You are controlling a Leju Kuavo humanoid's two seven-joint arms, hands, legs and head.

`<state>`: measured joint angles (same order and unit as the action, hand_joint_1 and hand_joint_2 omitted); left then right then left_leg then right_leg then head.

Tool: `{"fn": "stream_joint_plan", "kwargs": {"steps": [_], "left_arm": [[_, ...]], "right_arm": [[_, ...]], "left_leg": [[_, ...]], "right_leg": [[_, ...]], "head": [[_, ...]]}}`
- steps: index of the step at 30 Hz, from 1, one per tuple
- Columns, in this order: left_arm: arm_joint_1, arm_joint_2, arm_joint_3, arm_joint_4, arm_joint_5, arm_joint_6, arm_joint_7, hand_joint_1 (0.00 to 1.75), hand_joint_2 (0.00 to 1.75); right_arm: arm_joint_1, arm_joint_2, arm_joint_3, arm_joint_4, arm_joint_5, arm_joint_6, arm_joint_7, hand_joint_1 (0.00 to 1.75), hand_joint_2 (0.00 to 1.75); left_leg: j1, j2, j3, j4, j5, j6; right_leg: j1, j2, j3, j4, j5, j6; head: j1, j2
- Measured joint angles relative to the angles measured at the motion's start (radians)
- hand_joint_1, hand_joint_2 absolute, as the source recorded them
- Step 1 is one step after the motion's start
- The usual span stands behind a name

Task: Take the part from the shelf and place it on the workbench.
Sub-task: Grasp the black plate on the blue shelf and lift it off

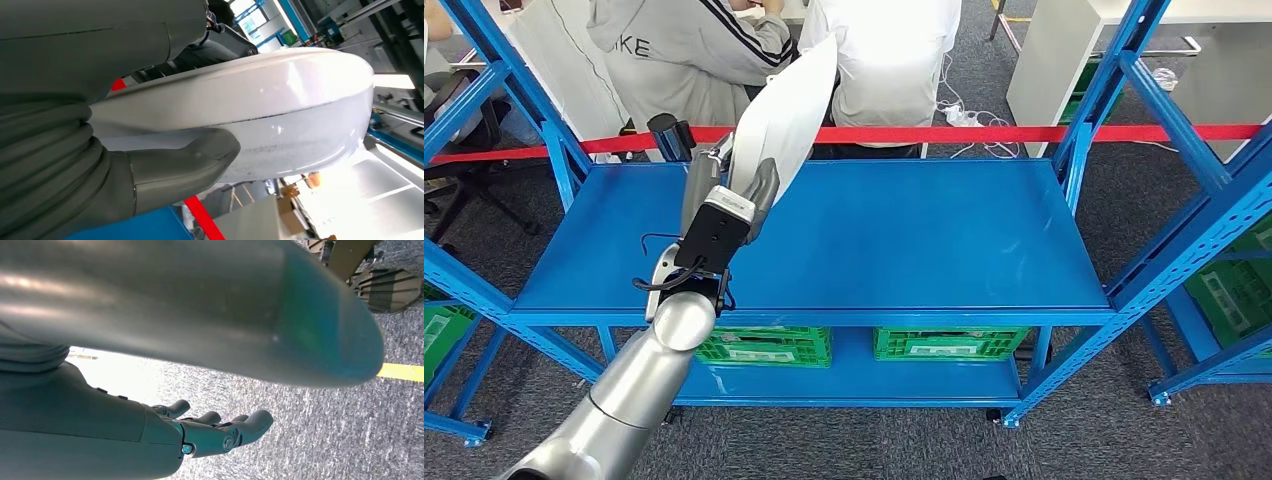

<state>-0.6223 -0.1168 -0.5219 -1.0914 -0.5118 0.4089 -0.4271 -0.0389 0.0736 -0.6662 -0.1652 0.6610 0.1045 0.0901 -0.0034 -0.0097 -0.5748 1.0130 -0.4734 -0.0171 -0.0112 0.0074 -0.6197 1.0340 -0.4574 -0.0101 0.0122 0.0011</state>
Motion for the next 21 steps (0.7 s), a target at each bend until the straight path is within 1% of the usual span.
{"fn": "stream_joint_plan", "kwargs": {"steps": [4, 9, 15, 21], "left_arm": [[0.031, 0.006, 0.0, -0.076, 0.062, -0.017, -0.041, 1.75, 1.75], [0.083, 0.02, -0.001, -0.24, 0.161, -0.026, -0.085, 1.75, 1.75], [0.122, 0.045, -0.001, -0.407, 0.23, -0.027, -0.107, 1.75, 1.75], [0.14, 0.063, -0.002, -0.464, 0.265, -0.027, -0.111, 1.75, 1.75]], "right_arm": [[0.001, 0.0, -0.004, 0.0, 0.0, 0.0, -0.002, 0.0, 0.0], [0.002, 0.0, -0.014, 0.0, 0.0, 0.0, 0.001, 0.0, 0.0], [0.004, 0.0, -0.021, 0.0, 0.002, 0.0, 0.006, 0.0, 0.0], [0.003, 0.002, -0.024, 0.0, 0.011, -0.001, 0.001, 0.0, 0.0]], "left_leg": [[0.0, 0.0, 0.0, 0.0, 0.0, 0.0], [0.0, 0.0, 0.0, 0.0, -0.001, 0.001], [0.0, 0.0, -0.001, 0.001, -0.002, 0.002], [-0.006, 0.0, -0.004, 0.008, -0.008, 0.013]], "right_leg": [[0.0, 0.0, 0.0, 0.0, 0.0, 0.0], [0.0, 0.0, 0.0, 0.0, -0.001, 0.001], [0.0, 0.0, 0.0, -0.001, -0.001, 0.001], [-0.004, -0.001, 0.003, -0.003, 0.0, 0.01]], "head": [[0.0, 0.0], [0.0, 0.0], [0.0, 0.0], [0.0, 0.0]]}}
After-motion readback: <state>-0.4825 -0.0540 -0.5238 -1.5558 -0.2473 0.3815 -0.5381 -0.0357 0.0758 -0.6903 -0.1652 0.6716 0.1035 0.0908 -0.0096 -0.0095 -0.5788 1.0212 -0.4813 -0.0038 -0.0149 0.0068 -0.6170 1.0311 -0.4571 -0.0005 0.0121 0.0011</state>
